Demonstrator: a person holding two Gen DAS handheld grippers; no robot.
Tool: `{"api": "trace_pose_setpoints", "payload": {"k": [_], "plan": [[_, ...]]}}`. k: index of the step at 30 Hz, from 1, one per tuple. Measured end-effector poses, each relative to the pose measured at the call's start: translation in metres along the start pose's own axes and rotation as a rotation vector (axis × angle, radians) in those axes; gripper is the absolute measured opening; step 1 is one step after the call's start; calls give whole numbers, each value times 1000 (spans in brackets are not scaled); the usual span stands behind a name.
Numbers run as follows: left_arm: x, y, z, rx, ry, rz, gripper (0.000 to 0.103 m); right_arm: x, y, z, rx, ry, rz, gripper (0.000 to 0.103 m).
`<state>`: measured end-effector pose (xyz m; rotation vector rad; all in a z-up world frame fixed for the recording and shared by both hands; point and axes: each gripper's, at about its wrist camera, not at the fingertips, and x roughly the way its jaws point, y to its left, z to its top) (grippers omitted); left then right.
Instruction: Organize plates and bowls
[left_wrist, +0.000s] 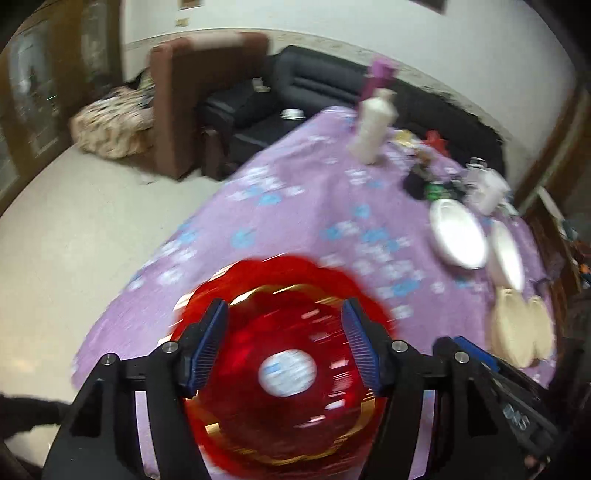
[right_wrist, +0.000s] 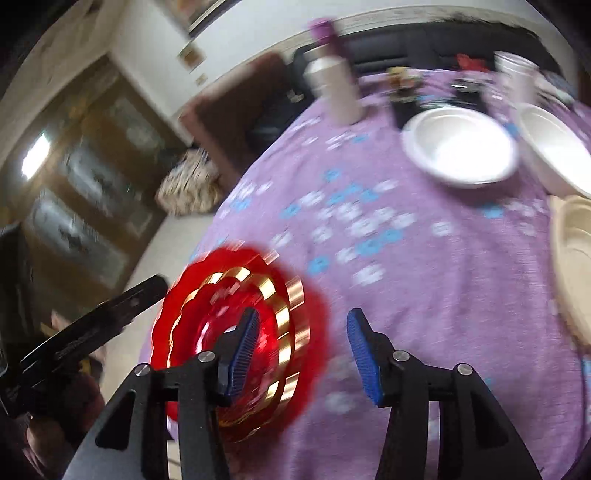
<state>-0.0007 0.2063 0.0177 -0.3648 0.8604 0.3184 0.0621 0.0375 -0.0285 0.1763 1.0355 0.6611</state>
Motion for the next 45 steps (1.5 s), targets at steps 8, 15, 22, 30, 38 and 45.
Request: {"api": "trace_pose_setpoints", "payload": {"k": [8,15,22,30,38,45], "plan": [[55,-106,53,141,113,-60,70,-20,-99,57,274,-67,-27,53],[128,-180,79,189,201,-13,70,-2,-148,101,378,-43,-52,50],[169,-206,87,177,215,-6,70,22,-168,122,419,-24,-110,42],[204,-213,86,162,243,19,61,40,-183,129,442,-9,-171,23],[214,-213,77,189,297,-12,16,47,-182,133,415,-12,-190,9],[188,-200,67,188,296,-39,15,30,-166,120,387,-27,-168,9]]}}
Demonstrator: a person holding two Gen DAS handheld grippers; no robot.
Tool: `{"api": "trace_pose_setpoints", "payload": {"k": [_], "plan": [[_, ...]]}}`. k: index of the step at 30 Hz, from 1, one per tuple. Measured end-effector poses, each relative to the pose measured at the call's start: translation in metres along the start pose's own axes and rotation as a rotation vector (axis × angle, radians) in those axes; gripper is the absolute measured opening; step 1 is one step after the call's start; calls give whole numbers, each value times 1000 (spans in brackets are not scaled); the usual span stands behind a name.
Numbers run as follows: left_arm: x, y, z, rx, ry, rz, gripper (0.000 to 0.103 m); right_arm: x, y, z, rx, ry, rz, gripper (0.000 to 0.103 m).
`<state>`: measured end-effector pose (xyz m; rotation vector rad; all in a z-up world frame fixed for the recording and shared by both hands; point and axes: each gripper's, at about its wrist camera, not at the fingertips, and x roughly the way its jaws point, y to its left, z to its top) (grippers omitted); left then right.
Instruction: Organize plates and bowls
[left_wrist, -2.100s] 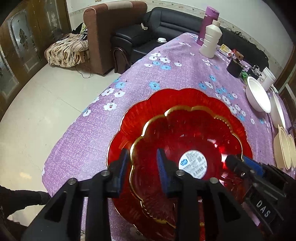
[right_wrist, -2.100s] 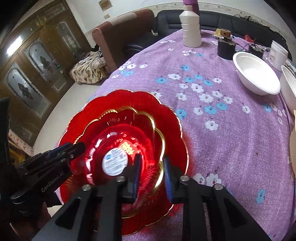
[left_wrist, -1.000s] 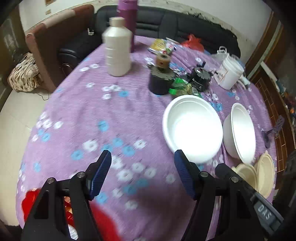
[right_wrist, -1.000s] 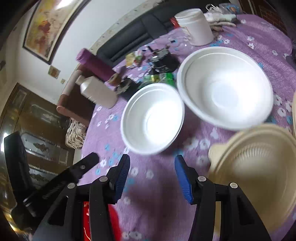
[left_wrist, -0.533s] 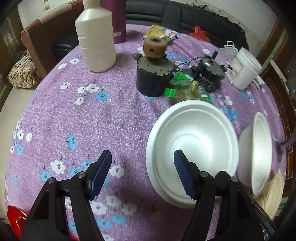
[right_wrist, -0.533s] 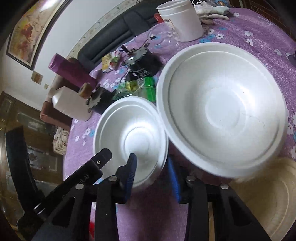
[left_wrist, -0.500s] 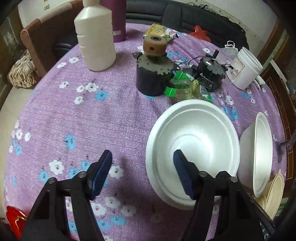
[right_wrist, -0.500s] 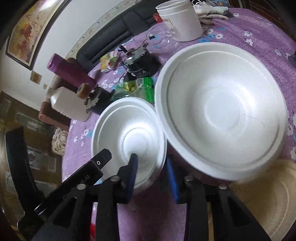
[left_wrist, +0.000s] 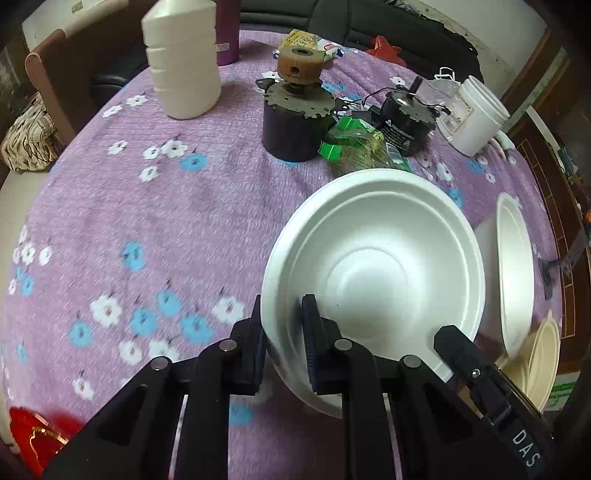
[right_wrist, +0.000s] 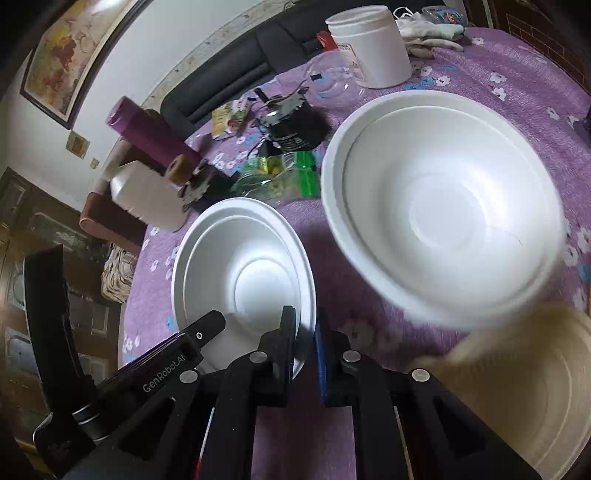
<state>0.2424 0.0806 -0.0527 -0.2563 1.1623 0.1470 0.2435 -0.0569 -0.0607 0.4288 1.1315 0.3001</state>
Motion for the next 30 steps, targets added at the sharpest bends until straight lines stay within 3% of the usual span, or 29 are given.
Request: {"api": "trace_pose_setpoints", "payload": {"k": [15,30], "plan": [[-67,12,-80,7,-58,-18,15,-66,5,-77,-58,-35,37,9],[-102,12,-150,28,-147,-12,15,-108,-14,-144,-91,-58,72,10]]}}
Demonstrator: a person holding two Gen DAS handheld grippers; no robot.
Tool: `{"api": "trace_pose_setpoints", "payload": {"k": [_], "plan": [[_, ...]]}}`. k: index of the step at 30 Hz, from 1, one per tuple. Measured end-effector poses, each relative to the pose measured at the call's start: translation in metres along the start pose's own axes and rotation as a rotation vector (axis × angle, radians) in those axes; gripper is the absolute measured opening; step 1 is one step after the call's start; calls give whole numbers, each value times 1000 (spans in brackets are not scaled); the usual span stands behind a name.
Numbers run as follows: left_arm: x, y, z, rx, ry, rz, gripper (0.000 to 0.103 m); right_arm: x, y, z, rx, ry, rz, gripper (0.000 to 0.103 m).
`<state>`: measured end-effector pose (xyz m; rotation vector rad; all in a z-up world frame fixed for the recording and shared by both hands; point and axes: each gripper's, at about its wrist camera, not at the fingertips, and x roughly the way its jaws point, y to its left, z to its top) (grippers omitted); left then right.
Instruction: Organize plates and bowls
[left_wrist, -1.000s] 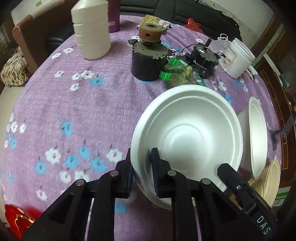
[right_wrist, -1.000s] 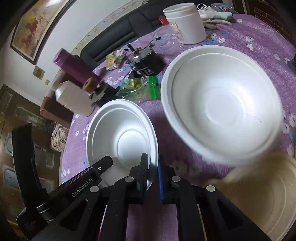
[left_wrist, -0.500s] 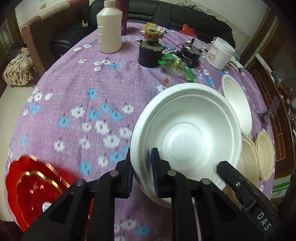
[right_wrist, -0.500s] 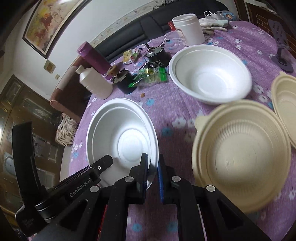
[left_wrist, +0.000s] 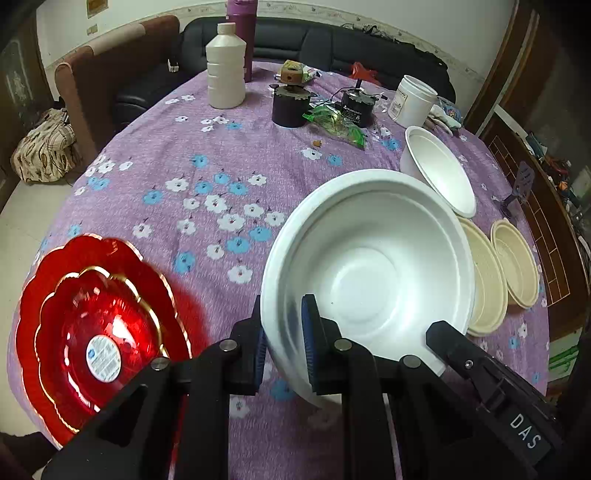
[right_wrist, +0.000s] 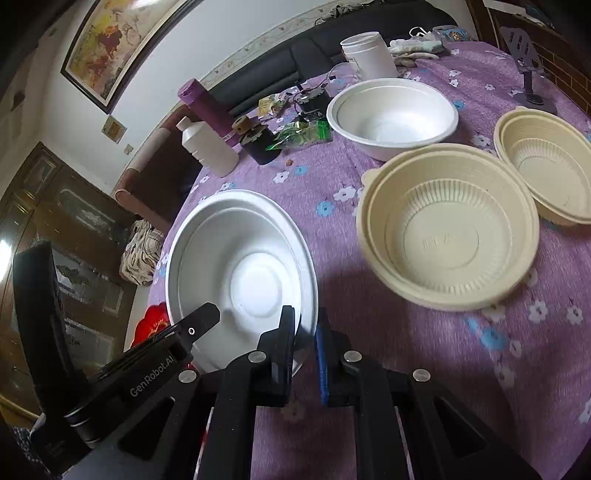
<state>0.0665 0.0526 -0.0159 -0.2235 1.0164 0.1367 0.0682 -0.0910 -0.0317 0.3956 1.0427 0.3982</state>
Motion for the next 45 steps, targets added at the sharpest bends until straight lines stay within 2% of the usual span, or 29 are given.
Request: {"api": "trace_pose_setpoints", "payload": {"k": [16,28,35,45], "plan": [[-29,31,-31,-25,-79,35,15,-11,34,-26,-105,-6,21,10],[-71,105,-43,-162,-177,100,15,0,116,-38,-269,27,123,9],[-57,155,-50,-268,-141,161,16,37,161,-56,-348,107,150,9],[-33,178,-61,-302,-62,193,17,77,170,-73,-366,197,128,9]]}}
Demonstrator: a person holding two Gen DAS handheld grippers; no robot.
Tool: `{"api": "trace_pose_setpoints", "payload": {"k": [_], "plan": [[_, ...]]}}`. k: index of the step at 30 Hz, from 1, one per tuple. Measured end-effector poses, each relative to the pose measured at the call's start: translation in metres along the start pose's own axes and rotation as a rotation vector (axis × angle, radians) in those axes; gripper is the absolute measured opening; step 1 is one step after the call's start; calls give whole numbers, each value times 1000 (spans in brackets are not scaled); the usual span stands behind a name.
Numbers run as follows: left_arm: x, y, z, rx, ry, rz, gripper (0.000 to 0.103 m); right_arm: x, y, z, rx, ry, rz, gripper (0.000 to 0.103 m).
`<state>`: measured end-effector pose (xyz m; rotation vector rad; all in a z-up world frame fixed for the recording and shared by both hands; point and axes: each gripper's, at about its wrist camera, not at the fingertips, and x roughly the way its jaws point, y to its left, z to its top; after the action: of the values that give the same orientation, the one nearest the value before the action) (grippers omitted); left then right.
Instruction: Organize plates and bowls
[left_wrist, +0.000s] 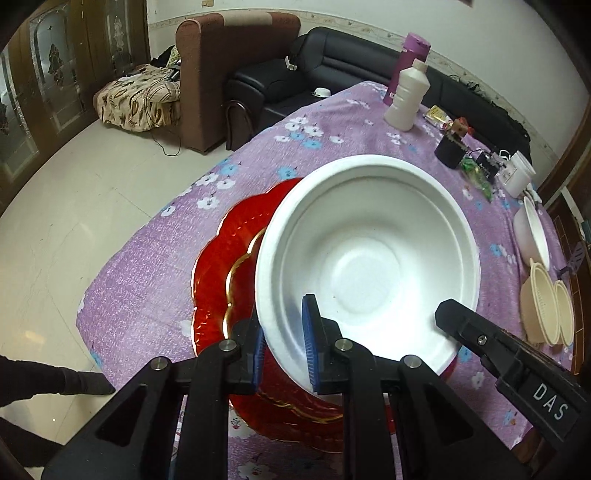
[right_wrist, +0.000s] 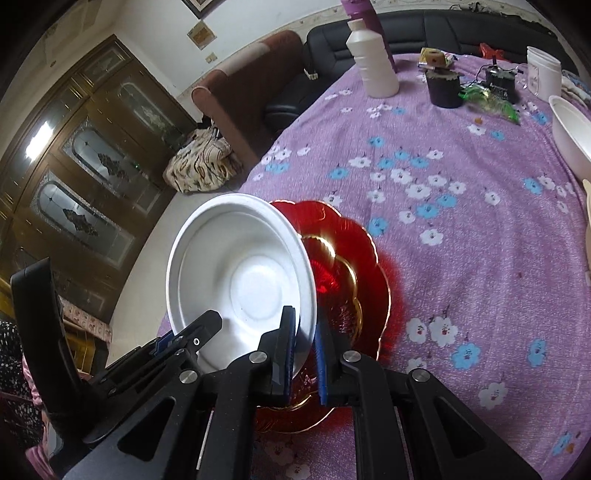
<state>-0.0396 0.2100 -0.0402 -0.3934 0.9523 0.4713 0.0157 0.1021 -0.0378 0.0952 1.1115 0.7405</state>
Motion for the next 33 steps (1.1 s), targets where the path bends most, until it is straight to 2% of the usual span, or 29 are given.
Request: {"api": "trace_pose_setpoints", "payload": {"k": [12,33], "plan": [[7,5,-9,4,40,23,18,11,4,-6,-12,38,-29,9],[7,4,-10,22,40,35,18,13,3,-7,-4,41,-31,9]]}}
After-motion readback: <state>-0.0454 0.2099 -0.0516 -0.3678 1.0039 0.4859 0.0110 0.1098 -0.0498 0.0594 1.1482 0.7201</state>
